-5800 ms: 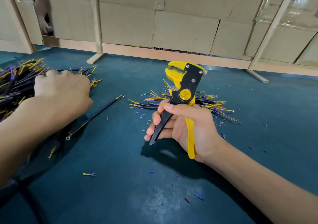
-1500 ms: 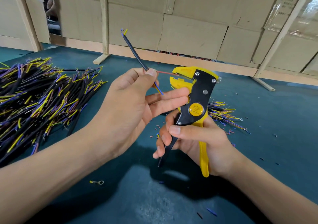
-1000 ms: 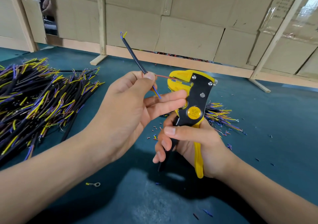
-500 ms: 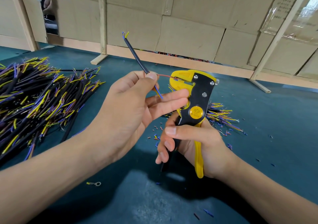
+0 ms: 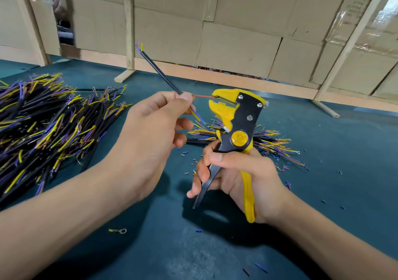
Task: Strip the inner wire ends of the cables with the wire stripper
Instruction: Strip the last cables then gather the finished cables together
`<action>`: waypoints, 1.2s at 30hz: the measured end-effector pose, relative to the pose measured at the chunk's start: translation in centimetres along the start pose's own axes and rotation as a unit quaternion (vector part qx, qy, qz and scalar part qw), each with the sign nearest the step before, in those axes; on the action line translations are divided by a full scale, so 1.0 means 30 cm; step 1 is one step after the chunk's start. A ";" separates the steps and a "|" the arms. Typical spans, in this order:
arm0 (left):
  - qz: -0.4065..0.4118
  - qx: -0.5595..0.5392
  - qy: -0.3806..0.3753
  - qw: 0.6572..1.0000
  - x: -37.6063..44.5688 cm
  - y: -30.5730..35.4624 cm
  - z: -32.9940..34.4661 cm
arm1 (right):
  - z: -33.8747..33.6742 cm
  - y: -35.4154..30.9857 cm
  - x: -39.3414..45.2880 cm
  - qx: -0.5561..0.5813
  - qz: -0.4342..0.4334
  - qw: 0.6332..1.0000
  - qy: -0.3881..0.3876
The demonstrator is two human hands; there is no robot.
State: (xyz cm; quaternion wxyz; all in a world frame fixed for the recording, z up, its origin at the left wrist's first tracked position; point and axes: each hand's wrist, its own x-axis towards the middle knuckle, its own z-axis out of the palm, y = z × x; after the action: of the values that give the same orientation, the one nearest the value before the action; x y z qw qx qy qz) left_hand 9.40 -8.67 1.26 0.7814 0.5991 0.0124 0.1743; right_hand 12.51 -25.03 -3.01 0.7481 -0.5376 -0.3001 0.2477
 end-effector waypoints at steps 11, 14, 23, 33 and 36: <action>-0.016 -0.151 -0.031 0.988 0.007 0.011 -0.010 | -0.002 0.002 -0.009 -0.020 -0.001 0.999 -0.033; -0.004 -0.163 -0.036 0.986 0.011 0.008 -0.008 | 0.006 0.004 -0.007 -0.021 -0.015 1.000 -0.011; 0.012 -0.072 -0.036 0.997 0.008 -0.026 -0.002 | 0.038 0.007 0.007 -0.007 -0.069 0.987 0.146; 0.013 -0.033 -0.079 0.996 0.004 -0.037 0.002 | 0.034 0.002 0.007 -0.043 -0.091 0.965 0.241; -0.014 -0.061 -0.092 0.994 0.003 -0.041 0.008 | 0.027 -0.004 0.006 -0.051 -0.089 0.961 0.257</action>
State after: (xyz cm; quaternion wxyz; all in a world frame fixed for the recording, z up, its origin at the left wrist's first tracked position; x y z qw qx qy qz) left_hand 9.86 -9.14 0.20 0.8167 0.5636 -0.0613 0.1078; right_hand 12.05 -24.41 -2.67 0.7905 -0.5916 -0.1571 0.0181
